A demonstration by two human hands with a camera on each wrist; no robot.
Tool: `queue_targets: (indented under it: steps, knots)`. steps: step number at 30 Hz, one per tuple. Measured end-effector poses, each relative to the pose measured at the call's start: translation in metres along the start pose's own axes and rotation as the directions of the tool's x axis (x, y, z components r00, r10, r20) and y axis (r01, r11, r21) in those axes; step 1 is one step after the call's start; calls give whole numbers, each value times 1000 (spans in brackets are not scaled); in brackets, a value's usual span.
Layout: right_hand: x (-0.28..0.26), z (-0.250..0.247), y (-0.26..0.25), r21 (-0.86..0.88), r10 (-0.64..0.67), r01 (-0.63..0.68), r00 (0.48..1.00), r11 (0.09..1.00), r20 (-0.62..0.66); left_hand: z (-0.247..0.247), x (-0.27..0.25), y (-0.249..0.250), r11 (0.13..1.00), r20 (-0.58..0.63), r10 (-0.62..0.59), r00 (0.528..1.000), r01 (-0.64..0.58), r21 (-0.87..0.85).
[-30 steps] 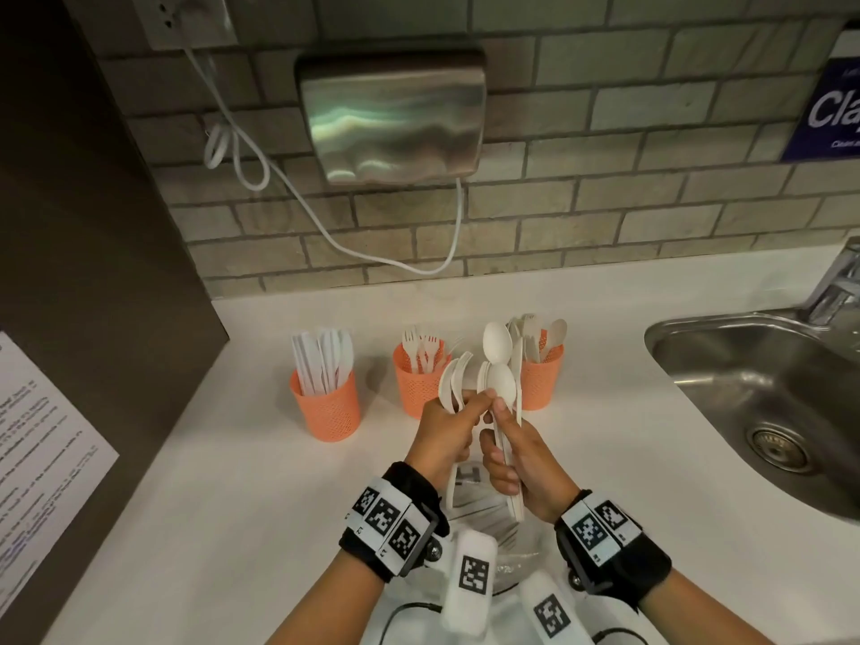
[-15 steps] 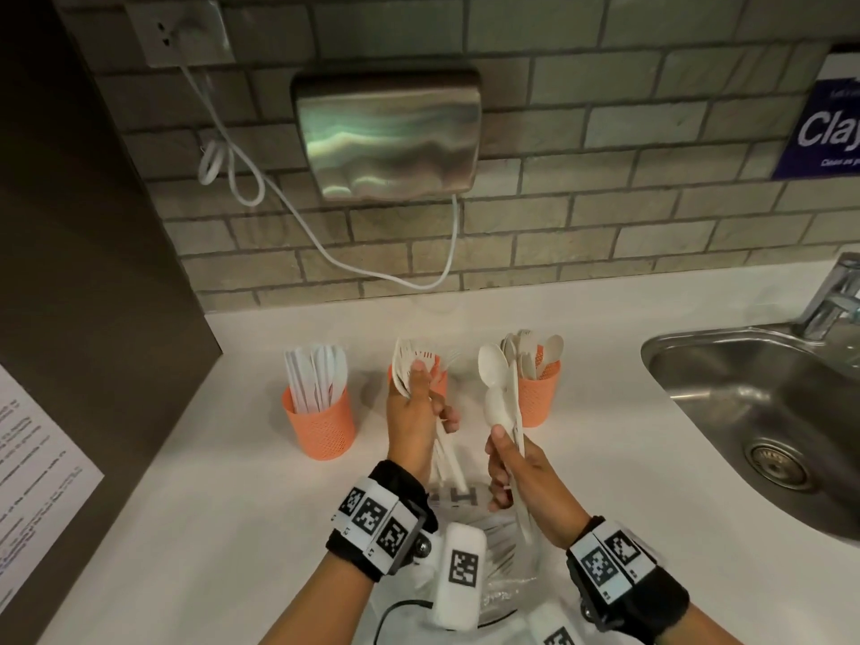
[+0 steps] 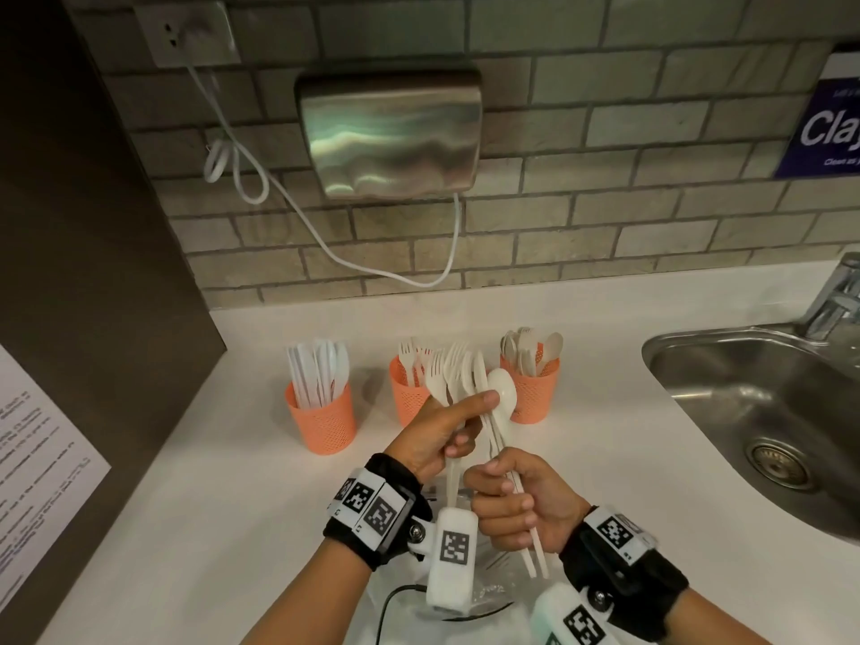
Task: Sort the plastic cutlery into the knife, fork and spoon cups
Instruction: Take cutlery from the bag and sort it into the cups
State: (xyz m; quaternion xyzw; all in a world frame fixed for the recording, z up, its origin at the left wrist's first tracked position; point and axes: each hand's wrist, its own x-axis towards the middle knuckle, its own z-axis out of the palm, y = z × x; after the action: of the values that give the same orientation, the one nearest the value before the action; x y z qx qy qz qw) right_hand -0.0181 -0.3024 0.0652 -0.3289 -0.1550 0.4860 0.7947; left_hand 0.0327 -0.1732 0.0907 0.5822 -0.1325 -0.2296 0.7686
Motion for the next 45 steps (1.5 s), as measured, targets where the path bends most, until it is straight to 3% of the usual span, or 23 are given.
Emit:
queue_targets:
  steps: [6, 8, 9, 10, 12, 15, 17, 22, 25, 30, 34, 37, 40, 43, 45]
  knots:
    - [-7, -7, -2, -20, 103, -102, 994, 995, 44, 6, -4, 2, 1000, 26, 13, 1000, -14, 28]
    - [-10, -6, -3, -23, 90, -90, 996, 996, -17, 7, -3, 2, 996, -16, 6, 1000, -4, 86]
    - [-11, -3, -4, -37, 68, -72, 992, 997, -109, 8, -3, 2, 993, -54, 1, 999, 5, 119]
    - [-11, 0, -5, -83, 22, -43, 970, 996, -242, 7, -1, 2, 991, -92, 10, 996, 3, 135]
    - [-10, 2, -5, -303, -168, 11, 852, 953, -495, 6, 0, 2, 988, -154, 47, 987, -23, 151]
    - [-4, 2, 1, -604, -422, -27, 690, 797, -588, 3, 2, -2, 981, -252, 73, 965, -24, 191]
    - [-2, 3, 7, -670, -489, -46, 647, 741, -585, 6, 2, -5, 979, -302, 91, 949, -30, 201]
    - [-3, 9, 8, -560, -464, 45, 618, 827, -635, 9, -1, -3, 974, -424, 140, 895, -47, 222]
    - [-3, 10, 5, -617, -518, 23, 567, 787, -640, 9, -4, -5, 971, -471, 186, 862, -88, 223]
    - [2, 12, 10, -710, -565, -54, 564, 702, -602, 16, -2, -7, 956, -514, 237, 824, -103, 276]
    - [2, 14, 8, -707, -559, -57, 568, 705, -603, 12, -1, -4, 922, -505, 319, 802, -140, 360]
    - [-1, 14, 9, -707, -533, -89, 594, 701, -603, 5, 3, 5, 909, -552, 379, 743, -187, 371]
    - [-5, 13, 13, -684, -492, -113, 611, 721, -620, -2, 5, 24, 916, -629, 400, 667, -281, 285]
    - [-8, 10, 14, -590, -442, -49, 614, 806, -654, -15, 4, 38, 932, -728, 329, 601, -330, 149]
    - [-10, 7, 11, -496, -409, 38, 621, 868, -668, -20, 0, 38, 939, -752, 234, 616, -344, 9]
